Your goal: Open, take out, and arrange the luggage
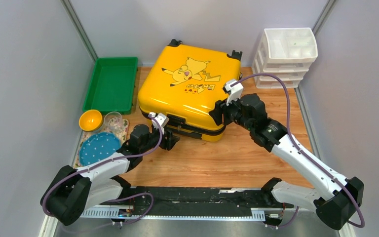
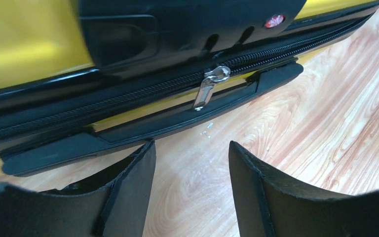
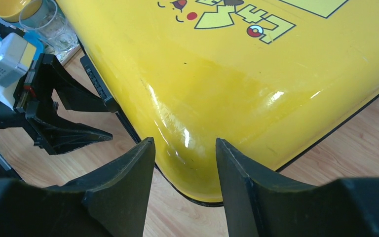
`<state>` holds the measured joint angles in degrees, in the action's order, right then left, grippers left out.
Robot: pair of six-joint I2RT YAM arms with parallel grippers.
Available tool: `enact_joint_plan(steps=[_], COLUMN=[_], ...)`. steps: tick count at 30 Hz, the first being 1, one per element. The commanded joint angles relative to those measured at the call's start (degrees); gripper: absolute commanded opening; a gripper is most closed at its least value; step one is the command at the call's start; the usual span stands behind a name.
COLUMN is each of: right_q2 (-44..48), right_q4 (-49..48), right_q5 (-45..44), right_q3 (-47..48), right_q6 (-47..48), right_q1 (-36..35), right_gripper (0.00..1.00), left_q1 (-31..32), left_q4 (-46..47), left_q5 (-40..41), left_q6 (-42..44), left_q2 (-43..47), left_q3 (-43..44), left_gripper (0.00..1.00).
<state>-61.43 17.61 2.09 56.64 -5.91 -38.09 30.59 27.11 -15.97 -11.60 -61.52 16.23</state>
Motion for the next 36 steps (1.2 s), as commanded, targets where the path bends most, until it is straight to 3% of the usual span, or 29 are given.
enact_joint_plan(steps=[1, 6, 10, 14, 23, 28, 31, 32, 36], right_q2=[-0.36, -0.18, 0.52, 1.31, 1.49, 1.66, 2.10, 2.19, 2.54], right_q4=[4.46, 4.37, 4.28, 4.10, 3.66, 3.49, 3.40, 3.31, 3.14], right_q5=[1.07, 1.51, 2.48, 1.44, 0.55, 0.99, 0.99, 1.16, 2.48], right_q3=[-1.80, -1.62, -1.80, -2.06, -2.68, -3.20, -3.64, -3.73, -3.65], right_q6=[1.16, 2.05, 2.04, 1.96, 2.92, 3.19, 3.80, 3.98, 4.07], right_q1=[1.17, 2.66, 3.63, 4.07, 4.16, 4.16, 4.25, 4.16, 4.16], right_gripper=[0.55, 0.55, 0.55, 0.55, 0.55, 0.55, 0.55, 0.54, 0.54], left_q1=[3.76, 6.68, 7.73, 9.05, 14.14, 15.47, 15.55, 15.55, 15.55], left_q4=[2.51, -3.73, -2.25, -0.92, 12.51, 15.95, 18.49, 20.15, 17.19], left_q5=[7.79, 13.15, 15.79, 24.12, 29.49, 29.33, 29.41, 29.15, 28.01], left_q6=[2.53, 4.48, 4.30, 3.95, 5.79, 5.62, 6.58, 7.11, 7.99], left_q2=[-0.54, 3.32, 3.25, -0.26, -4.84, -7.56, -8.01, -7.92, -6.08], left_q3=[5.21, 6.98, 7.94, 10.39, 8.21, 6.01, 4.26, 3.90, 3.90], left_gripper=[0.65, 0.64, 0.61, 0.60, 0.48, 0.47, 0.38, 0.31, 0.13])
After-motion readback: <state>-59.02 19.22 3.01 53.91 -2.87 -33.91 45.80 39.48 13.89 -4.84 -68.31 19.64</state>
